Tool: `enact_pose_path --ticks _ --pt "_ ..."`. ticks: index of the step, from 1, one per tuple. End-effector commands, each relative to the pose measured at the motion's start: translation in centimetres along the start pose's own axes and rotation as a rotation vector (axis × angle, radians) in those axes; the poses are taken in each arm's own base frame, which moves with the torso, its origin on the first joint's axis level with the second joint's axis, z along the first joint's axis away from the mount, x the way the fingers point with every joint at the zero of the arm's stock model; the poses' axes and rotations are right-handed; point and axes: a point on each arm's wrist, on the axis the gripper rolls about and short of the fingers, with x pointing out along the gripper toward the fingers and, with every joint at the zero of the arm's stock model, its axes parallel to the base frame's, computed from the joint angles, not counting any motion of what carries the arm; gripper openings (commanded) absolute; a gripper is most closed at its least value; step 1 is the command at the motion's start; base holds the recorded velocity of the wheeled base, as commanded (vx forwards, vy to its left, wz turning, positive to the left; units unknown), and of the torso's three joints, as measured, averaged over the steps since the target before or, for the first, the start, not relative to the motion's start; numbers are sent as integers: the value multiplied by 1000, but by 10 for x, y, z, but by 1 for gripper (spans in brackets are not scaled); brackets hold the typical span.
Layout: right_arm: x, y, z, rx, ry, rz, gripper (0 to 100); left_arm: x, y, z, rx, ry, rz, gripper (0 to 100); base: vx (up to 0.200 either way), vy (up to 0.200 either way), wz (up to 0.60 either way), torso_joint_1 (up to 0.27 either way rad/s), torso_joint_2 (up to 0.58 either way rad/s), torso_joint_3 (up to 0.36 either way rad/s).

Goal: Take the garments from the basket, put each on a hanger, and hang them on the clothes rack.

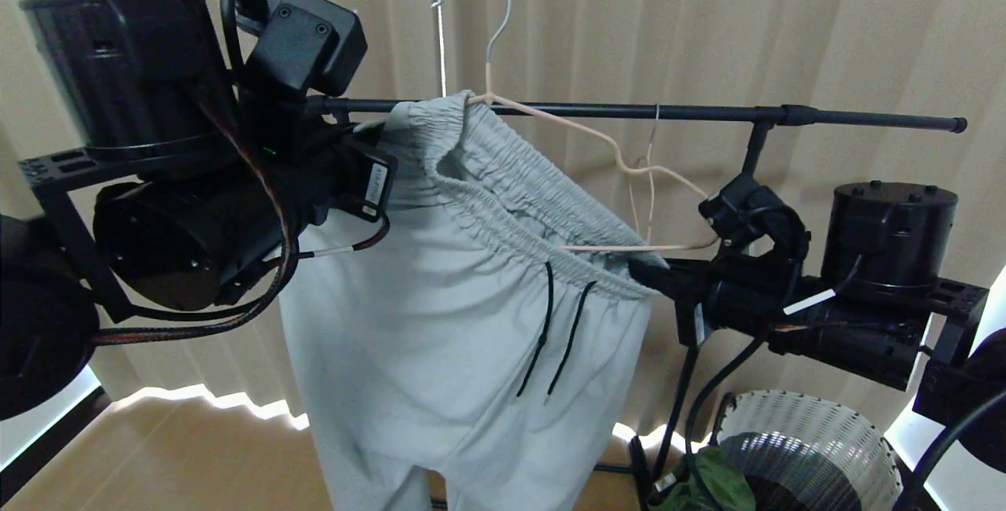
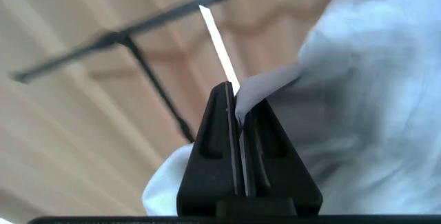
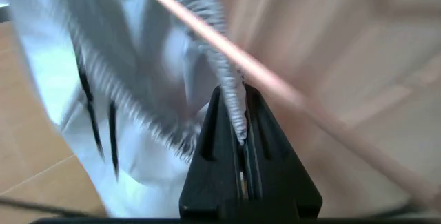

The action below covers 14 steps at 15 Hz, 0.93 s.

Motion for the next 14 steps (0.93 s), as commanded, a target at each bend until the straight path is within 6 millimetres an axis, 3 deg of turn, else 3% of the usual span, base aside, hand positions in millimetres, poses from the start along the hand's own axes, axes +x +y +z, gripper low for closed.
enact_pose_path --ticks 1,6,10,14 --pt "-3 -16 -1 13 0 -53 0 5 7 -14 52 21 40 0 0 0 0 0 0 0" --pt "-4 -24 -1 21 -2 -78 0 15 20 -36 159 3 141 0 0 0 0 0 0 0" --pt "-5 -24 2 17 -12 -72 0 9 16 -51 191 46 116 0 0 0 0 0 0 0" --pt "-1 -1 10 -6 -28 8 0 11 12 -52 192 48 104 0 0 0 0 0 0 0"
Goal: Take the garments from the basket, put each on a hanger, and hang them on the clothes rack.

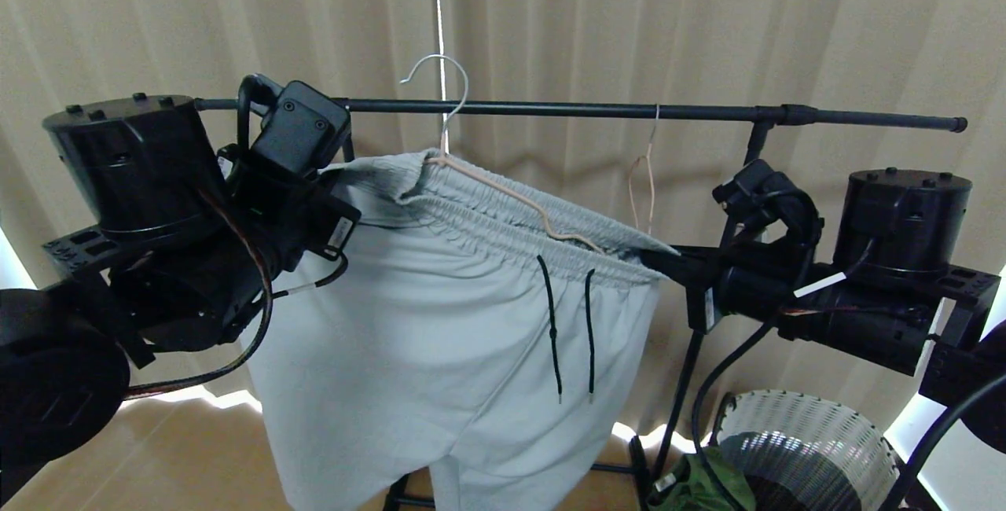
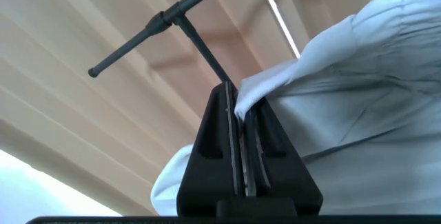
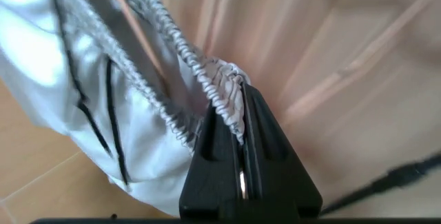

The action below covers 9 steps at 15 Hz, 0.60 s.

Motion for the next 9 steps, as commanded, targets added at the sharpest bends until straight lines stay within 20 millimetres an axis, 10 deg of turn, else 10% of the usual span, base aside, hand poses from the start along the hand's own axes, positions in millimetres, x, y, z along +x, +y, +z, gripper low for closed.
enact_pose_path --ticks 1,9 --pt "2 19 6 -18 -17 63 0 1 -1 0 0 -1 -4 0 0 0 0 0 0 0" --pt "-2 49 25 -44 -7 169 0 1 -7 0 -2 0 -21 0 0 0 0 0 0 0"
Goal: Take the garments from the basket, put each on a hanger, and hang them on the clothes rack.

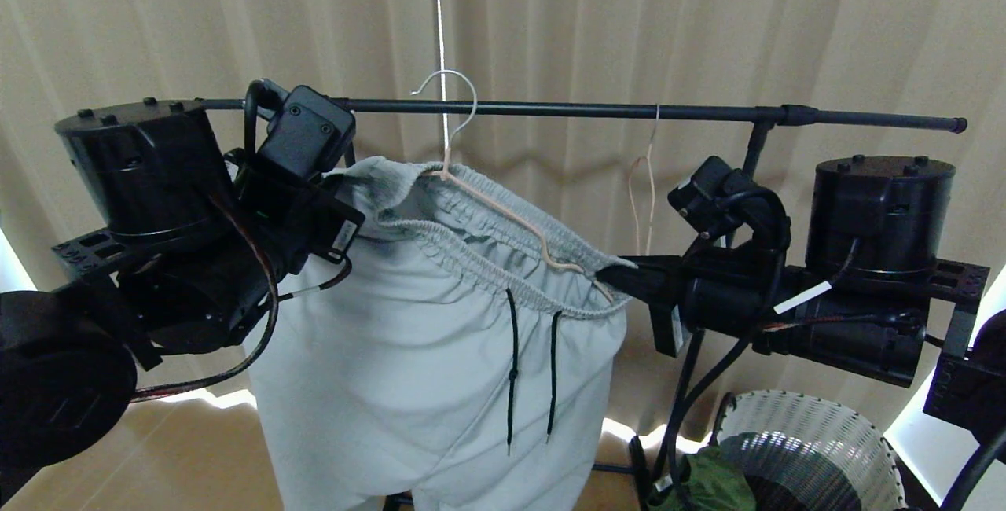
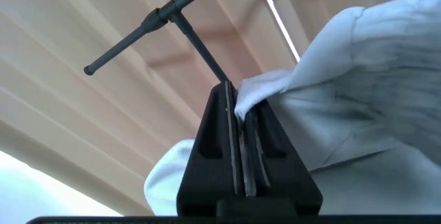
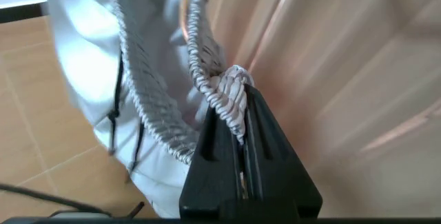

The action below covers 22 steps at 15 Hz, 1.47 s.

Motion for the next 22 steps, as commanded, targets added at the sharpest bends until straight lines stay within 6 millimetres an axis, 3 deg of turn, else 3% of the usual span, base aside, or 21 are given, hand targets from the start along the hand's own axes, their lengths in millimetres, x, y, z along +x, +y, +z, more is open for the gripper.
enact_pose_path --ticks 1,8,10,14,18,22 --pt "-2 4 3 -5 -11 12 100 2 -2 0 2 2 -4 0 0 0 0 0 0 0" --pt "-9 16 9 -22 -38 47 100 7 0 6 -45 -10 12 0 0 0 0 0 0 0" --pt "-22 24 12 -33 -49 72 100 23 4 7 -95 -1 51 0 0 0 0 0 0 0" --pt "-25 24 16 -35 -58 69 100 28 1 5 -118 8 49 0 0 0 0 0 0 0" --pt "-15 17 20 -132 -71 41 100 22 -13 9 -157 -3 0 0 0 0 0 0 0 0" --pt "2 4 28 -213 -57 -99 100 18 -27 13 -151 -13 -46 0 0 0 0 0 0 0"
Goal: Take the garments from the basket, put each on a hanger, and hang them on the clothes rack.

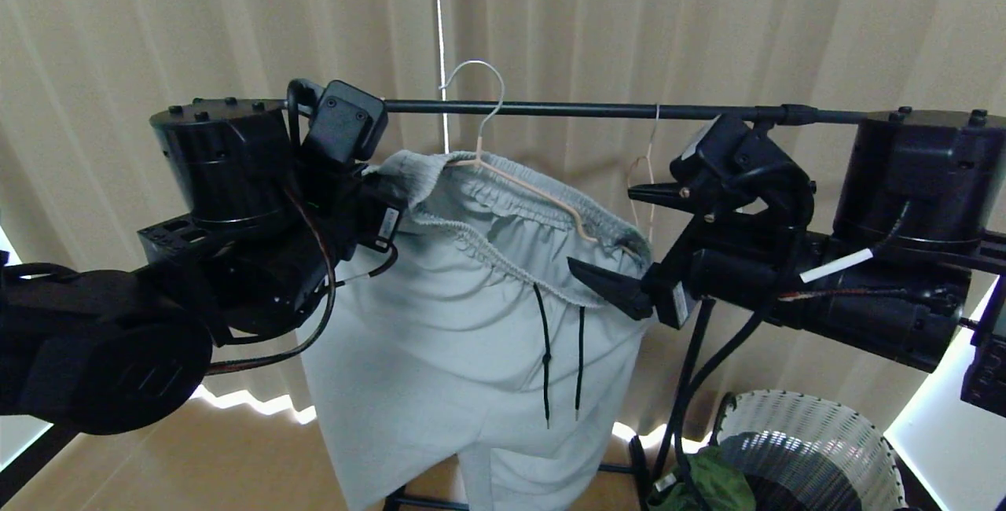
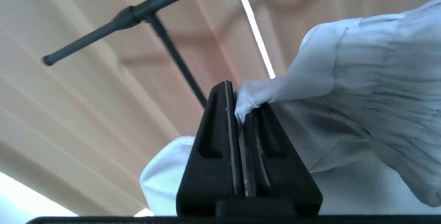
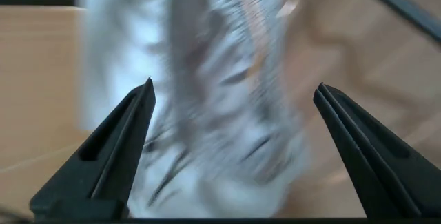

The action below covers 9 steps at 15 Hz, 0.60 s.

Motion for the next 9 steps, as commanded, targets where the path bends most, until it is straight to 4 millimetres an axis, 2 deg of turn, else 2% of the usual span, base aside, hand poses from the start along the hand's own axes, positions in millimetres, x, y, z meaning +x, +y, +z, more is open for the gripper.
enact_pose_path --ticks 1,5,9 --pt "15 -2 -1 -5 14 -18 100 -3 -8 3 1 -10 -24 0 0 0 0 0 0 0" --pt "38 -14 -6 -95 50 -84 100 -10 -19 8 1 -29 -64 0 0 0 0 0 0 0" --pt "45 -14 -4 -99 46 -87 100 -14 -23 10 -7 -41 -82 0 0 0 0 0 0 0"
